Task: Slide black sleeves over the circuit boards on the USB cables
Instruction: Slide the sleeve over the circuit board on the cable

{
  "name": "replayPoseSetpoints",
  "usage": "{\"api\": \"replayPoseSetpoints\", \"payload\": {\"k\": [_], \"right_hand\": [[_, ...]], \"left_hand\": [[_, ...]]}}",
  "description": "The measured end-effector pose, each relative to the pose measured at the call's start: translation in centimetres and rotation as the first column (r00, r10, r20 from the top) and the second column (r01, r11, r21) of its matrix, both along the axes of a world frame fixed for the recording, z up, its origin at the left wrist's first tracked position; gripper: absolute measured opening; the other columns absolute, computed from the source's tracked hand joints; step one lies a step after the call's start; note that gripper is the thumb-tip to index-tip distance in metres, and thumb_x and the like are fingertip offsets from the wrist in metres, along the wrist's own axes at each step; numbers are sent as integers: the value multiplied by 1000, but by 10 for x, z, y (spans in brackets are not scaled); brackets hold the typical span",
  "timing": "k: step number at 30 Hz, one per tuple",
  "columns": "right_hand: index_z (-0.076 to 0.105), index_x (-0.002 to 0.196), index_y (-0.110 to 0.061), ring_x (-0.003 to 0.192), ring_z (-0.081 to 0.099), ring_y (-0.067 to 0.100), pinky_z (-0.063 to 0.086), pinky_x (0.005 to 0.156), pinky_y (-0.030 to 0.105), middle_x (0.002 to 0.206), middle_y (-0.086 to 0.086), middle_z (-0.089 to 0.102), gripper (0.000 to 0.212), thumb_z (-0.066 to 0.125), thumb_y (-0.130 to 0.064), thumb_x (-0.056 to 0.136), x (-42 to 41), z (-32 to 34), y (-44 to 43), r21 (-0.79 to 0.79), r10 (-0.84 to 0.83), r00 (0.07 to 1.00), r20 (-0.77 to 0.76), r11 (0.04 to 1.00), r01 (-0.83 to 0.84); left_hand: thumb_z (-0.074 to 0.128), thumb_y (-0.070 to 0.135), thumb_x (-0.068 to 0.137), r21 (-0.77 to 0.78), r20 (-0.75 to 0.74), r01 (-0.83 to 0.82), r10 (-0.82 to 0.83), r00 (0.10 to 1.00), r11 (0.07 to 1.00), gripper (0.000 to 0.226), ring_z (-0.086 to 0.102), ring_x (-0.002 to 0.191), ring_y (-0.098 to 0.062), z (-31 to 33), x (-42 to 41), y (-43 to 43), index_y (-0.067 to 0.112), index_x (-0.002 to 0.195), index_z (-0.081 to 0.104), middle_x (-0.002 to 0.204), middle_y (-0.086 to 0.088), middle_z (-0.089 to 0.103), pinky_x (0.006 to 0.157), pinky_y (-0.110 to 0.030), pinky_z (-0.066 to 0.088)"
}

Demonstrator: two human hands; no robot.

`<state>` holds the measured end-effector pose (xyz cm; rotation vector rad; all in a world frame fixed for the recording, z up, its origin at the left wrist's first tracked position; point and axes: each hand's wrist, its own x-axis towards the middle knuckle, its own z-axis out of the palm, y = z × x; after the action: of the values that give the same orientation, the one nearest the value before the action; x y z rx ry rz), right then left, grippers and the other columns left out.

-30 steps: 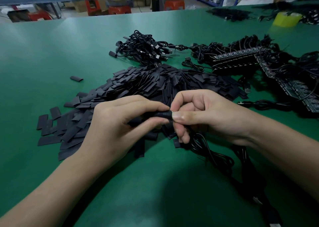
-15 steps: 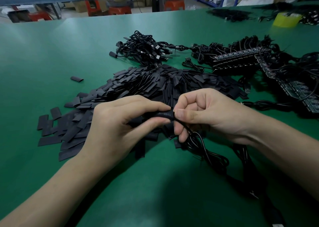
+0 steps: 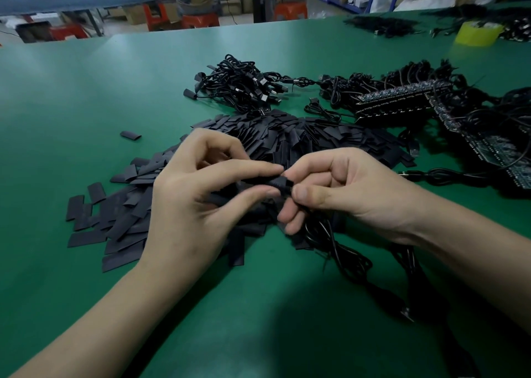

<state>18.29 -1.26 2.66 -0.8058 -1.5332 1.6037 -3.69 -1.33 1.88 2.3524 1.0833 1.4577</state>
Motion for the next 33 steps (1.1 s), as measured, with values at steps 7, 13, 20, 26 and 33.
{"api": "replayPoseSetpoints", "payload": {"k": [7,13,20,26,33], "right_hand": [[70,94,-7,58,72,23,59,62,27,76,10,77,12,77,-6,85,-9,1,-6,270,-300,943,140,928,255],[73,98,-7,66,77,23,63,70,33,77,10,76,11,74,-1,90,-11,-1,-9,341,-349,921,172,899,276],[74,95,-12,64,75,19,58,65,24,77,6,77,11,77,-3,88,-8,3,-8,414,-376,909,179,867,277],[78,96,-12,73,74,7,57,72,19,81,-7,77,11,81,-10,86,-5,5,-11,674,-474,850,231,708,211],[78,94,-9,70,71,8,57,68,20,79,-3,75,5,79,-10,89,-5,3,-11,841,-558,801,215,523,139]], "left_hand": [[76,20,88,-143,152,12,10,988,990,29,70,102,-8,-6,7,0,20,117,76,111,3,70,89,-18,55],[83,30,76,-325,358,203,-78,931,924,50,74,105,-18,-10,8,3,19,123,71,121,-1,71,96,-29,58],[84,28,76,-299,338,229,-122,933,926,49,75,102,-23,-8,9,0,17,122,71,118,-3,72,94,-34,60],[88,29,76,-274,299,165,-80,951,947,47,75,101,-14,-5,6,-1,20,119,73,110,5,77,92,-27,58],[90,34,73,-252,279,140,-67,958,958,47,75,101,-11,-1,5,-2,21,115,75,109,7,77,92,-21,56]]}}
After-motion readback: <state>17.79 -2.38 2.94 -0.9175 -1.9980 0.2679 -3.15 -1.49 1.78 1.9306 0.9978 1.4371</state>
